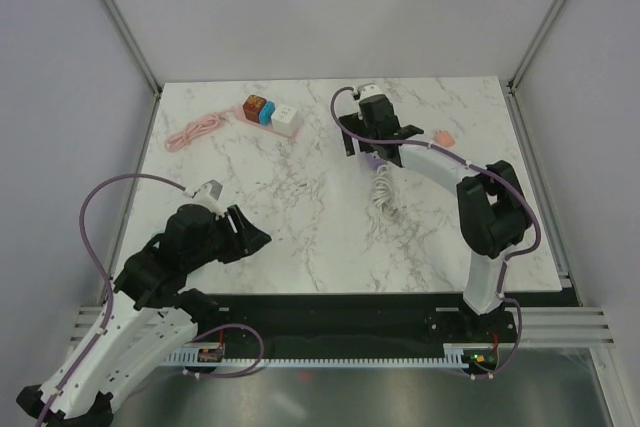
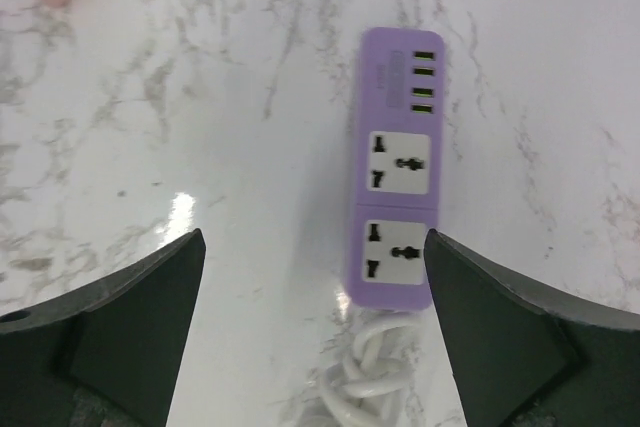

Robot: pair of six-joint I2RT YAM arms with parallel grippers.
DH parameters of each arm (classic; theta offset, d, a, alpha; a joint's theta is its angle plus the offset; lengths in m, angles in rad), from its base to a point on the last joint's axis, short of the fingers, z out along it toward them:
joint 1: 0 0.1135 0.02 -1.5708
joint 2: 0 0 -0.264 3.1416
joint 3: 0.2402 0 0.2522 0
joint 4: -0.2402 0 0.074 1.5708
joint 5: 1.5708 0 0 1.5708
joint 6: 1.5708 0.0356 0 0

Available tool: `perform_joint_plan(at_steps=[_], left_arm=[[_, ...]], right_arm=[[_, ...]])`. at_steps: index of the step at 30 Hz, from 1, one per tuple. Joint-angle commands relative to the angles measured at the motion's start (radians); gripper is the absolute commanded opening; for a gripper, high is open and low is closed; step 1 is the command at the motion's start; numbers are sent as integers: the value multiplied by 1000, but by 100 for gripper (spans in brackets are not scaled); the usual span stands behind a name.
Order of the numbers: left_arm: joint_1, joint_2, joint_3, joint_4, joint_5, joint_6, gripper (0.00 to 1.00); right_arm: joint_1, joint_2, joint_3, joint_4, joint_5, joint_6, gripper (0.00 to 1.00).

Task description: Pull the plug off the socket

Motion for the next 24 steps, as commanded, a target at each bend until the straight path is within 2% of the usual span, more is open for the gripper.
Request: perform_joint_plan(at_steps=[1,6,8,9,11,13,16,19,24], left_arm=[[5,-6,29,-53,-69,-34,60],[5,47,84,-68,-85,-40,61],[7,65,159,-131,-117,-77,67],[7,68,185,-135,-132,-100,77],[7,96,269,-98,-145,-126,78],[8,149,311,-30,-138,-126,75],[8,201,334,2,-126,-138,72],[14,240,371,-47,-198,-132,72],[43,325,513,-111,-298,-10,74]], right_arm=[[64,-61,-4,6,-124,23,98],[195,-48,-21,37,-224,26,98],[244,-37,-12,37,-226,36,98],[256,-37,-9,35,-226,49,98],[275,-60,-41,52,-285,118,98],[282,-86,-119,231,-412,215,98],[336,-75,-193,377,-522,226,98],[384,23,-175,492,-626,250,98],[437,169,-107,719,-710,362,98]])
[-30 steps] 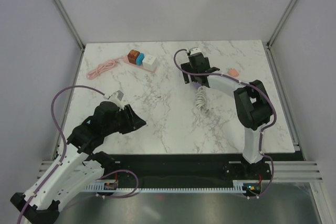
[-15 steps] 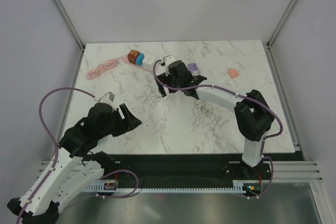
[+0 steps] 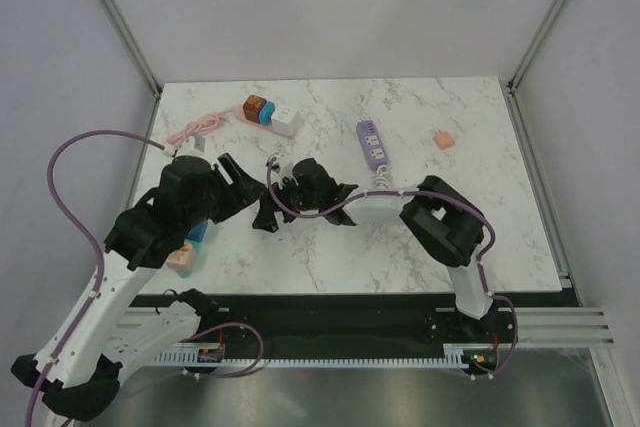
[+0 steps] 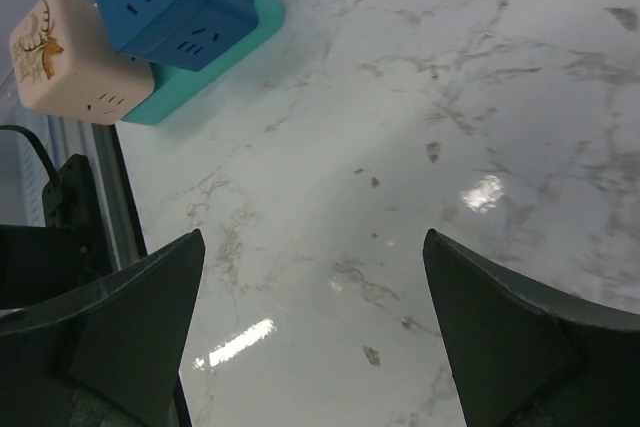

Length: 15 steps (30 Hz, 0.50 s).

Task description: Pull the plug off the socket

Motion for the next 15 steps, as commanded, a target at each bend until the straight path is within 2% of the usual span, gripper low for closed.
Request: perform_joint_plan(at_steps=[1,3,7,8,11,13,15], left_arm=[[52,62,139,-43,-112,90,74],[102,113,194,-50,-61,128,74],[389,141,153,4,221,171,72],[424,138,120,10,267,192,72],[497,150,84,24,340,206,73],[508,174,101,27,348,229,73],[523,220,131,26,352,266,74]], right_arm=[[32,70,69,251,-113,103,98],[50,113,98,328,-104,139,98],[84,202,169,420,-151,234,98],[90,233,198,429,-159,242,98],[109,296,264,471,-194,267,98],[113,337,333,425,-188,261,98],[125,417,488,336,-194,233,98]])
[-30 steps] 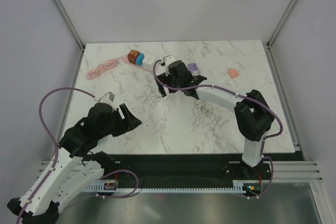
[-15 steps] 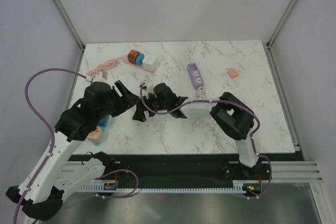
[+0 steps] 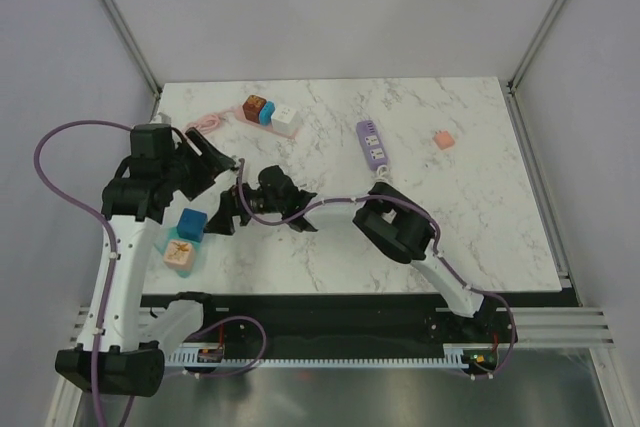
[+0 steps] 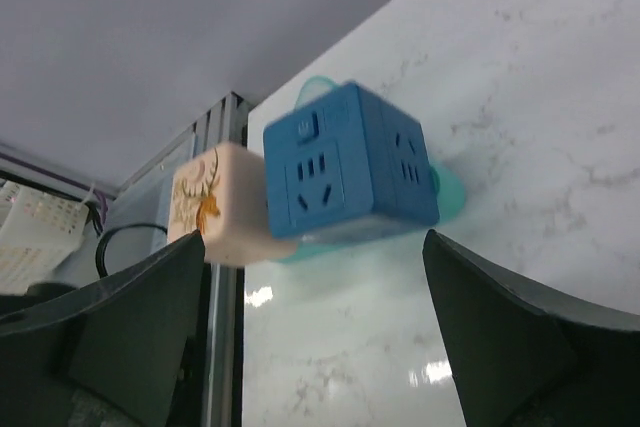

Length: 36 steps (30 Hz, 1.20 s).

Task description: Pull the plug off the socket

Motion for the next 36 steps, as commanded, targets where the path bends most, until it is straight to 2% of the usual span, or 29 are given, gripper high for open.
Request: perform_joint_plan(at_steps=[1,5,8,10,12,15,16,19,23,26,27,31,35,36], left_arm=[[37,50,65,25,102,106,74],[48,128,186,2,78,144,75],[-10,179,271,-27,-35,177,76],[-13,198,273,-28,-33,185,77],[8,210,251,-25,12,208,77],[103,225,228,-12,96,232,76],[160,222,204,8,183,218,76],[217,231,173,30,295,192,72],[226,195,129,51,305,177,70],[228,162,115,53,284,178,70],[229,158,116,50,283,180,70],[229,113,95,41,265,160,70],[229,78,79,38,260,155,71],[232,67,75,35,260,158,71]], right_arm=[[22,101,245,-27,-31,-2,98],[53,243,451,-130,0,-3,97],[78,288,516,-199,49,-29,92],[82,291,519,-257,74,-69,91],[87,288,516,-303,83,-100,92],[93,287,510,-337,68,-134,92],[96,285,498,-343,71,-146,92],[113,288,494,-378,91,-174,91],[116,267,442,-363,121,-178,89],[118,259,422,-337,114,-166,83],[118,256,419,-335,120,-165,78],[116,179,270,-271,222,-138,69],[118,101,156,-219,304,-128,50],[118,87,142,-225,324,-141,39]])
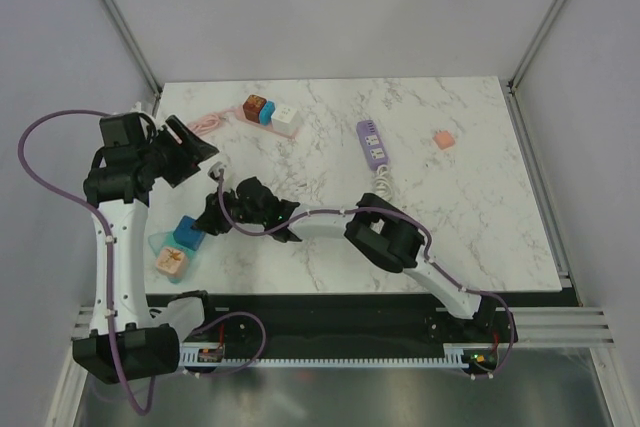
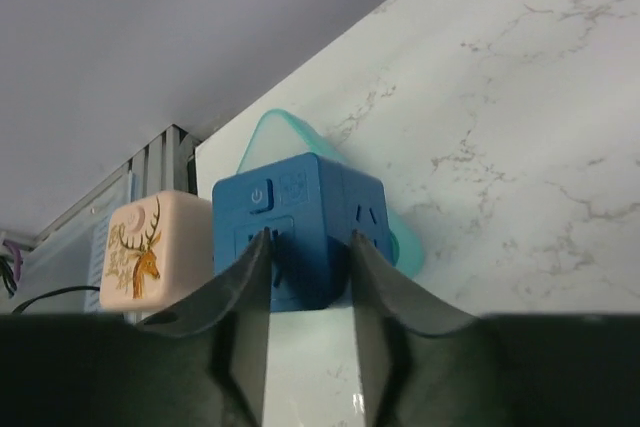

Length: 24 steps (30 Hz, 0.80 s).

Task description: Pull the plug off the socket

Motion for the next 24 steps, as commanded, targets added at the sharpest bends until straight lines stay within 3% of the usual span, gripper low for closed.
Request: perform_joint_plan(at_steps=[1,8,13,17,19,20,24], left_arm=[[3,-37,-12,19,32,-14,71],[4,-71,-43,8,52,3,71],[1,-85,-34,-28,37,16,71],[1,-109,-34,-97,29,63,71],[4,-155,-68,-131,15,82,71],[6,-173,-84,-136,19,72,72],[6,-256,-131,-130,36,30,72]], right_arm=[[19,-54,-102,-105,103,-50,34],[18,-174,-224,-131,200,-106,22],[15,-229,-307,-113,206,-96,24],[-13,-251,-327,-113,223,-29,38],[-31,-260,-315,-142,229,48,50],[-39,-265,-314,-163,227,77,63],[-67,-291,-318,-148,154,184,80]])
